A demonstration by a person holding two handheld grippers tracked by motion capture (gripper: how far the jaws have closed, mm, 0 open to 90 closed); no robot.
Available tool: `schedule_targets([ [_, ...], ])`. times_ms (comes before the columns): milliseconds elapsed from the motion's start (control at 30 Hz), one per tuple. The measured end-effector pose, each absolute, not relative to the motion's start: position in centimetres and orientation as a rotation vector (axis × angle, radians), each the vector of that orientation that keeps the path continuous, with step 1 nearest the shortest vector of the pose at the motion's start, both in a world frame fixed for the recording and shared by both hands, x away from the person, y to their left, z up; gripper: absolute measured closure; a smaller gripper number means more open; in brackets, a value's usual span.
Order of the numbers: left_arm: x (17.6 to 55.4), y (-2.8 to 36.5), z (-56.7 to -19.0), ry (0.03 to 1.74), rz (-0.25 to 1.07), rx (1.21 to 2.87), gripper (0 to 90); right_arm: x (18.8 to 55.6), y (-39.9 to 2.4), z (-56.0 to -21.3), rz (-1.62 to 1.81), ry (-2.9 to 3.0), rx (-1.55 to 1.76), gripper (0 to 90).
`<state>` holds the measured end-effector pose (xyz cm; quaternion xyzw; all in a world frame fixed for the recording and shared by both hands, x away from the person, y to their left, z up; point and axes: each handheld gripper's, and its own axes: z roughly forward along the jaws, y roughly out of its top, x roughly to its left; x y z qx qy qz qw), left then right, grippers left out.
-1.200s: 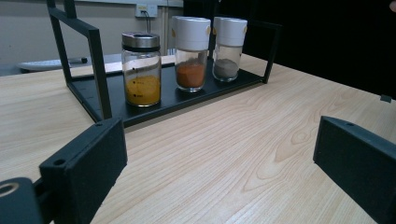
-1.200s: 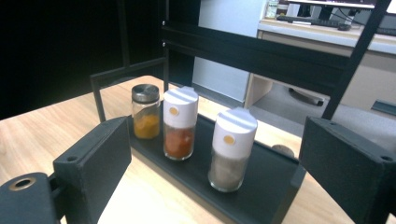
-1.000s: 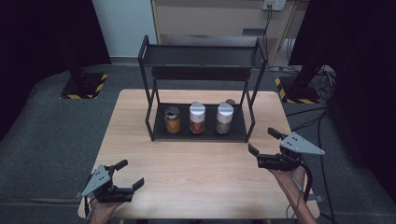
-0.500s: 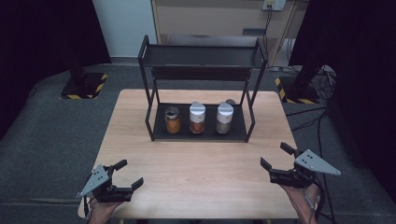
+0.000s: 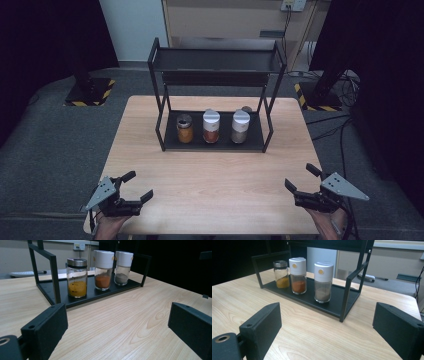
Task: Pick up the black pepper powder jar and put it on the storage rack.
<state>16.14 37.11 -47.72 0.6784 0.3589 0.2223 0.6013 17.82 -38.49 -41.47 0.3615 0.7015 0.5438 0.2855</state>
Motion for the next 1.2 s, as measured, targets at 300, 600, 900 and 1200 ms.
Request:
schedule_targets([
  [300, 16.1, 37.1, -47.7, 0.832, 0.516, 1.573, 1.6, 18.0, -38.9, -42.6, 1.467, 1.875, 1.003, 8.4],
  [600, 16.1, 37.1, -47.7, 0.831, 0.517, 1.572, 1.6, 18.4, -38.9, -43.3, 1.458, 1.891, 0.993, 8.4],
  [900, 16.1, 37.1, -47.7, 0.824, 0.514, 1.571, 1.6, 19.0, -39.0, -43.9, 1.468, 1.922, 0.967, 8.4],
  [1200, 16.1, 37.1, -47.7, 0.819, 0.514, 1.575, 1.6, 19.0, -38.9, -43.9, 1.464, 1.927, 0.961, 8.3],
])
